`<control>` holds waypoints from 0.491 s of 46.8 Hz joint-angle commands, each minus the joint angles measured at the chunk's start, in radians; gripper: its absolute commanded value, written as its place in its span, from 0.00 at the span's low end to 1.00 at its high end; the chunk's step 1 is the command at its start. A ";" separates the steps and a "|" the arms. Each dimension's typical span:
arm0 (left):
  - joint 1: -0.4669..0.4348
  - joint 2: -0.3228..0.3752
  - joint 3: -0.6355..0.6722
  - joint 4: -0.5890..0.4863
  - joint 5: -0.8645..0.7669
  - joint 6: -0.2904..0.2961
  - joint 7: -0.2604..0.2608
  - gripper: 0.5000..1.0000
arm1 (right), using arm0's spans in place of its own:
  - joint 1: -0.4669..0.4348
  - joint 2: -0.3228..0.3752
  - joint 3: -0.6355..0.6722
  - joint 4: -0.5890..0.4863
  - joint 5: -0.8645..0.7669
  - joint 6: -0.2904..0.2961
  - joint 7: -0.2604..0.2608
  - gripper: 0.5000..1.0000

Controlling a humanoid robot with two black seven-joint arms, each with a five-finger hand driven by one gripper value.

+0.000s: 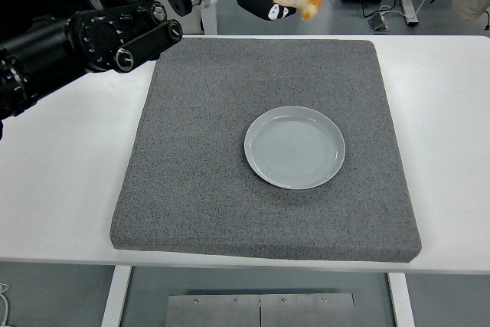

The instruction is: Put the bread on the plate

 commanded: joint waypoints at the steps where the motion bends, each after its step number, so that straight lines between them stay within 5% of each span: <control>1: 0.014 -0.032 0.002 -0.009 0.005 0.024 -0.011 0.00 | 0.000 0.000 0.000 0.000 0.000 0.000 0.000 1.00; 7: 0.048 -0.053 0.009 -0.058 0.013 0.085 -0.049 0.00 | 0.001 0.000 0.000 0.000 0.000 0.000 0.000 1.00; 23: 0.200 -0.055 0.028 -0.144 0.132 0.200 -0.054 0.00 | 0.001 0.000 0.002 0.000 0.000 0.000 0.000 1.00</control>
